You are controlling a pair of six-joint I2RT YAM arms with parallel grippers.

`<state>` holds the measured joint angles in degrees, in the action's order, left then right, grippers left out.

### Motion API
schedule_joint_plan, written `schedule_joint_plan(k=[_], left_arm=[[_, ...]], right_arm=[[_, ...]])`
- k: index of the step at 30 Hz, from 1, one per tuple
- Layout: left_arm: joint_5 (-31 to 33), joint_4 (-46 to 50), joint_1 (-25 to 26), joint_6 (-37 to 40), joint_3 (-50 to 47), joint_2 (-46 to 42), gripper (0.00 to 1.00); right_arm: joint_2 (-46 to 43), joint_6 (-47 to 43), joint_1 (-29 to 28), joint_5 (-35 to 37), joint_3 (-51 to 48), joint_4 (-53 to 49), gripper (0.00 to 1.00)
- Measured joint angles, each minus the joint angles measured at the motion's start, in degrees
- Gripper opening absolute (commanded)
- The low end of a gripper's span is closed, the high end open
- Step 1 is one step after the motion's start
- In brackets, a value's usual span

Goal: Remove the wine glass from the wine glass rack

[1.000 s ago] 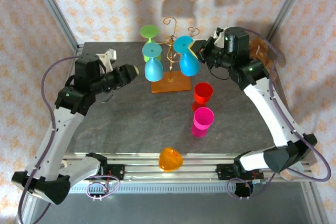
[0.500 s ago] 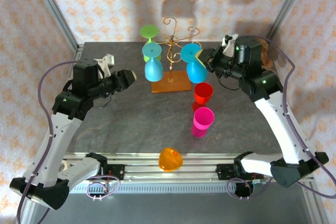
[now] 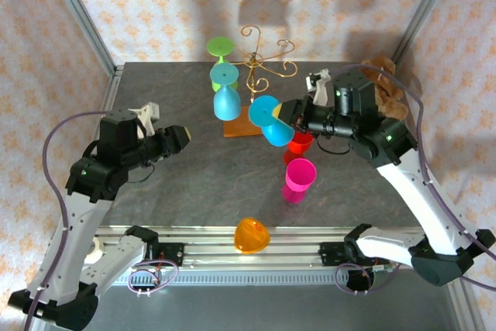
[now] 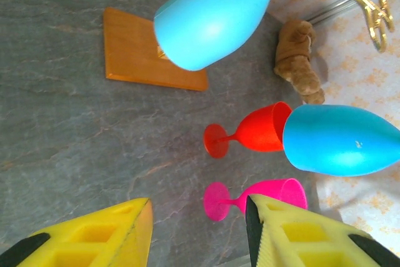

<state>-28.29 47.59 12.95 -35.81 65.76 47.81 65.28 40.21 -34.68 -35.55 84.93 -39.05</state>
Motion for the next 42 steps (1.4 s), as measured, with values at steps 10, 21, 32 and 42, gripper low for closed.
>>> schedule_joint_plan(k=[10, 21, 32, 42], left_arm=[[2.27, 3.54, 0.00, -0.31, -5.64, -7.41, 0.45], [2.67, 6.23, 0.00, -2.56, -12.37, -9.05, 0.52], [0.13, 8.48, 0.00, -3.39, -10.86, -5.46, 0.54], [-4.02, 8.59, 0.00, -6.84, -10.78, -5.29, 0.55]], right_arm=[[2.23, -6.45, -10.60, 1.92, -1.57, -0.44, 0.00], [6.51, -13.11, -17.49, 6.97, -13.16, 5.22, 0.00], [10.60, -22.18, -26.16, 15.47, -13.44, 10.47, 0.00], [10.60, -29.68, -30.95, 26.67, -19.80, 17.46, 0.00]])
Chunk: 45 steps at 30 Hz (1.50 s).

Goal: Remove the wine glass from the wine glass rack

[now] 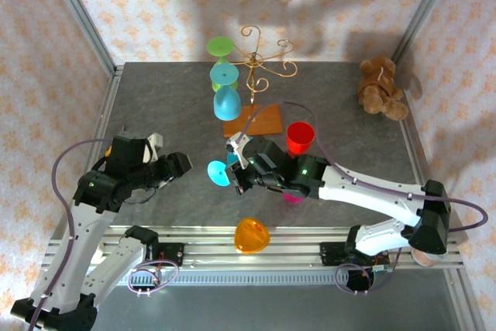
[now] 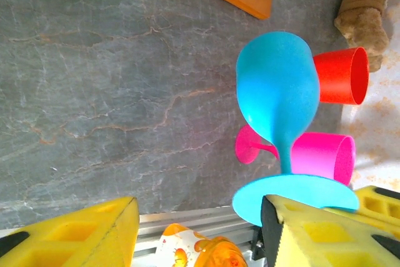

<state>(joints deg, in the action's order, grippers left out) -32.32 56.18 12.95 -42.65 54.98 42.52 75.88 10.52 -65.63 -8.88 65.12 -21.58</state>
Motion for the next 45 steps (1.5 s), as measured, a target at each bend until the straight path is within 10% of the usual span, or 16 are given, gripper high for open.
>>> schedule_joint_plan(k=[17, 45], left_arm=[[-8.00, -4.59, 0.00, -8.48, -1.90, 1.20, 0.55], [-9.31, -8.55, 0.00, -8.83, -4.09, 4.13, 0.48]], right_arm=[[7.10, -11.98, -9.07, 19.87, -2.97, 8.28, 0.00], [10.93, -21.79, -13.35, 29.29, -0.63, 18.23, 0.00]])
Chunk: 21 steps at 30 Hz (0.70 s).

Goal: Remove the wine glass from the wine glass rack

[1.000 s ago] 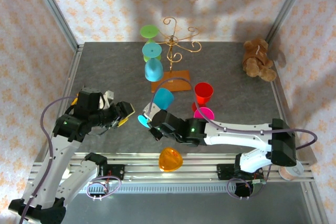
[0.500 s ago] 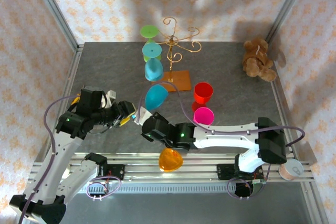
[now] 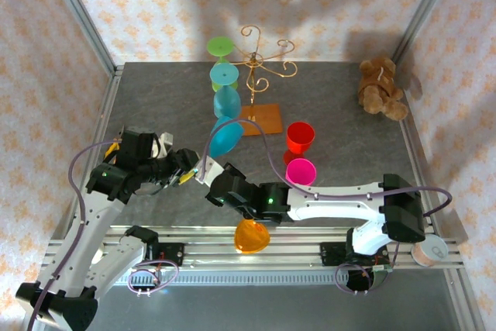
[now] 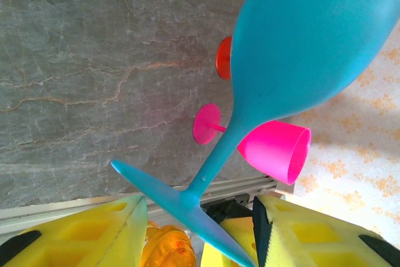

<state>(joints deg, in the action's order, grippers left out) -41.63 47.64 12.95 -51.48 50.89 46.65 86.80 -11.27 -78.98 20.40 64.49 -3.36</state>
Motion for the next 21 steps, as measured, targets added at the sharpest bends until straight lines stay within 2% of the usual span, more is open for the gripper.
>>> schedule_joint_plan(k=[8, 21], left_arm=[[-0.04, -1.60, 0.02, -0.24, -0.44, 0.63, 0.42], [-0.15, -2.51, -0.11, -1.20, -0.81, 1.38, 0.39]], right_arm=[[-0.31, -1.64, 0.00, -0.07, 0.00, 0.02, 0.00], [1.07, -3.34, 0.00, 0.04, 1.66, -0.52, 0.00]])
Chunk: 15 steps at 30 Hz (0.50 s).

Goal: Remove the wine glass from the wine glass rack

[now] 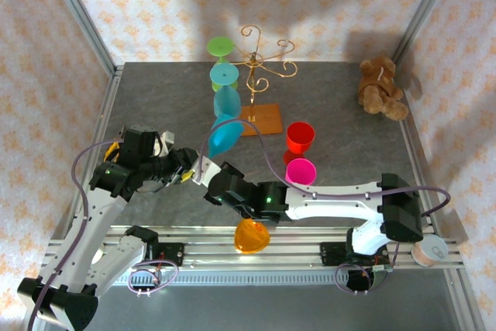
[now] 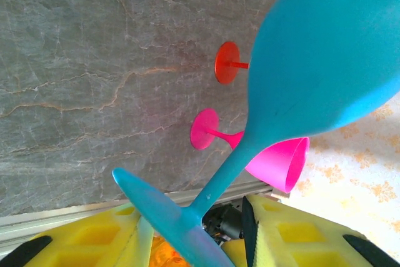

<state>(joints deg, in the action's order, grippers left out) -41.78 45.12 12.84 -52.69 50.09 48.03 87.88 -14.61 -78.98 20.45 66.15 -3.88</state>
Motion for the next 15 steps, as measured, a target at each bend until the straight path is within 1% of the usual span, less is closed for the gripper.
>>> schedule_joint_plan(k=[2, 5, 8, 10, 11, 15], left_arm=[[-0.02, -0.04, -0.22, -0.02, 0.00, 0.11, 0.37], [0.00, -0.26, -0.22, -0.31, 0.00, 0.13, 0.30], [0.00, -0.72, -0.26, -0.81, -0.02, 0.37, 0.15], [-0.13, -1.05, -0.24, -1.31, -0.13, 0.61, 0.03], [-0.39, -1.38, -0.24, -1.66, -0.28, 0.72, 0.00], [-0.98, -2.21, -0.24, -2.32, -0.79, 0.87, 0.00]], right_arm=[[0.31, -0.26, 0.00, 0.15, 0.33, -0.15, 0.00], [0.83, -0.52, 0.00, 0.37, 0.79, -0.39, 0.00], [1.46, -0.70, 0.00, 0.39, 1.38, -0.98, 0.00], [1.77, -0.83, 0.00, 0.26, 1.38, -1.27, 0.00], [1.86, -0.94, 0.00, 0.09, 1.38, -1.42, 0.00], [2.08, -1.03, -0.09, -0.57, 1.99, -3.04, 0.00]])
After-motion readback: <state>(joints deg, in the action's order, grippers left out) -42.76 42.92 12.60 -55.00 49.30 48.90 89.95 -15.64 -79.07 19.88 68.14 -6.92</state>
